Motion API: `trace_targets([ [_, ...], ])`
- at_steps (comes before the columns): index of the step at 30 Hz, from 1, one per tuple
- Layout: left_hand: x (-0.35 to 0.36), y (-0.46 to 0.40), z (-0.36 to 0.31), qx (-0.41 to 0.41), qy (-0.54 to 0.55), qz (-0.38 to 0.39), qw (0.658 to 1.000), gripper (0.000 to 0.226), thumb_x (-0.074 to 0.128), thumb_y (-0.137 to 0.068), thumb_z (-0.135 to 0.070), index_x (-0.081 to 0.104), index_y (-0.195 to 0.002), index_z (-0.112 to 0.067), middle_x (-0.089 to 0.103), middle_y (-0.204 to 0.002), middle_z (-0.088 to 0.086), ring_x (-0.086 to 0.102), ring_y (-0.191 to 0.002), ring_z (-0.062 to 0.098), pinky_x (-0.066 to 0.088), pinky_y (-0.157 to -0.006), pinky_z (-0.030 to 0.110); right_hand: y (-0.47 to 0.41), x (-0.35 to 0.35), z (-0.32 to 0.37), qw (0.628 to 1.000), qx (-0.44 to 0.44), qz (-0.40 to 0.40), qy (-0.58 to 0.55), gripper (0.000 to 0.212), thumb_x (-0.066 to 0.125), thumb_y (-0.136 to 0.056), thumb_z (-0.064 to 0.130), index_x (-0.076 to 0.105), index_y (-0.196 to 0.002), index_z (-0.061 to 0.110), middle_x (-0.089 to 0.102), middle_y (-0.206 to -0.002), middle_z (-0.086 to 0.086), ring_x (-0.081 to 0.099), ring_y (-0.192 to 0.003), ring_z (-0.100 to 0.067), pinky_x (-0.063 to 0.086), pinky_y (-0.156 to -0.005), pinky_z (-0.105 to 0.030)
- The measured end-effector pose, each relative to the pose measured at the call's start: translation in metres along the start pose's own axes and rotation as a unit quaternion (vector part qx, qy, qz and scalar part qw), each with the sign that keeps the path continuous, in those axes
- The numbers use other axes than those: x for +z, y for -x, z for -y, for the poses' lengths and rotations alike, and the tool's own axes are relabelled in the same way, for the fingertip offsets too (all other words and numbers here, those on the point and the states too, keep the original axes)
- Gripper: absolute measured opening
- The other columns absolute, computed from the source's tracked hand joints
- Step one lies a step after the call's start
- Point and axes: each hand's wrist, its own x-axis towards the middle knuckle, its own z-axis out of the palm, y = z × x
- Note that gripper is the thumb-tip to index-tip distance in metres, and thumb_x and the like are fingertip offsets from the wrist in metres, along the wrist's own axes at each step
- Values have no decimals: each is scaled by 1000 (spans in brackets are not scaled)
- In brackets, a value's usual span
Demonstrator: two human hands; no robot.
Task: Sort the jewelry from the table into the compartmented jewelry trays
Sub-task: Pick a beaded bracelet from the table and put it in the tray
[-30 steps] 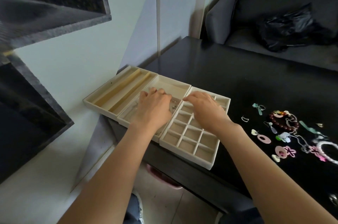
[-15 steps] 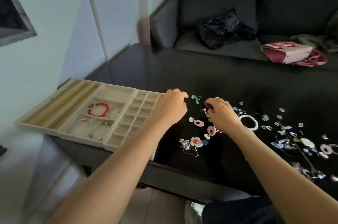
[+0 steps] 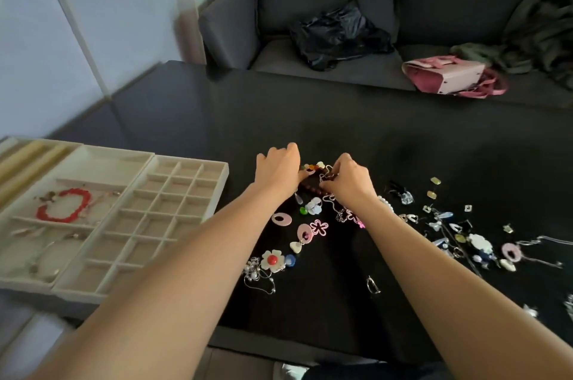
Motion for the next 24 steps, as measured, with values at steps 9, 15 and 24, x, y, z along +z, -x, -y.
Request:
trace_targets([
  [9,-13,6,-8,-111,342,33,933,24,44,-98,-19,55,-78,-10,56,-83,4,57,-82,17,48,-81,31,0,-13,-11,998,-2,6,-68,16,66,-87,9,55,-99,6,59,-103,-12,55,-81,-19,43,-64,-27],
  [15,-46,21,3,-181,688,70,699,21,38,-98,-8,52,-84,-3,56,-81,10,62,-80,16,50,-84,32,4,-12,-27,994,25,-12,-109,16,54,-90,-1,58,-104,7,61,-109,-17,59,-84,-23,42,-60,-24],
  [24,-81,44,11,-134,666,89,729,22,43,-99,-19,59,-90,-7,48,-68,0,43,-60,8,39,-64,25,30,-19,20,968,-74,94,-222,44,47,-94,2,47,-135,18,56,-128,-8,55,-112,-18,44,-82,-24],
])
